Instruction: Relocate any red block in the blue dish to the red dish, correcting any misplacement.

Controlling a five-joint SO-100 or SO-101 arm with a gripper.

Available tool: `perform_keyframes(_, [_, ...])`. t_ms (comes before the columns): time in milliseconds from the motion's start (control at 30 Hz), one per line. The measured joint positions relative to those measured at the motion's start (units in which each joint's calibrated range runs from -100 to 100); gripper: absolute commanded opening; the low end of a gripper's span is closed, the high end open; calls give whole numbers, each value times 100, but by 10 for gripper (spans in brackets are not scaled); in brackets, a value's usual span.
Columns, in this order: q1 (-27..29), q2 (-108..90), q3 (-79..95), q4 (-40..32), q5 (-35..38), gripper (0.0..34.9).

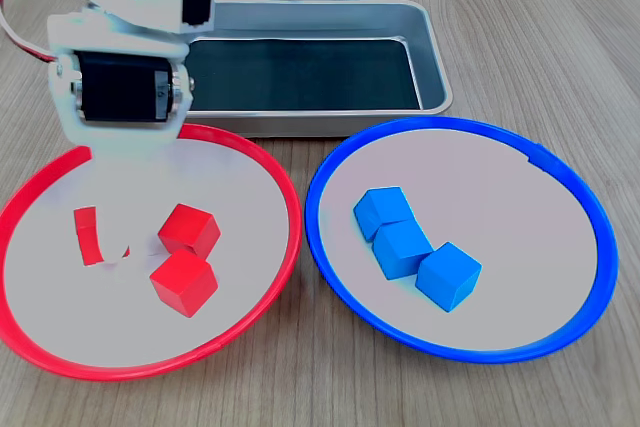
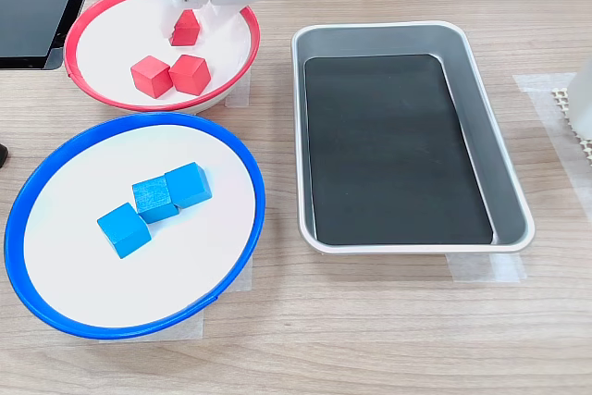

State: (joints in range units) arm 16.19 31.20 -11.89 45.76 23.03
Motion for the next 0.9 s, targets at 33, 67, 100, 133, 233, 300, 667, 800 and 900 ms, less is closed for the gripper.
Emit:
perform_keyframes(33, [0,17,-9,0,0,81])
perform_keyframes(67, [0,34,-27,0,0,91])
perform_keyframes(100, [0,51,-45,0,0,101])
perform_keyframes(133, [9,68,-82,0,0,109])
perform_keyframes(233, [9,68,-154,0,0,124])
perform_keyframes(300, [9,68,-209,0,0,138])
perform_keyframes(667, [-150,-358,-145,0,0,127])
perform_keyframes(800, [-212,-921,245,0,-24,83])
perform_keyframes(900, [-398,-1628,771,-73,-117,18])
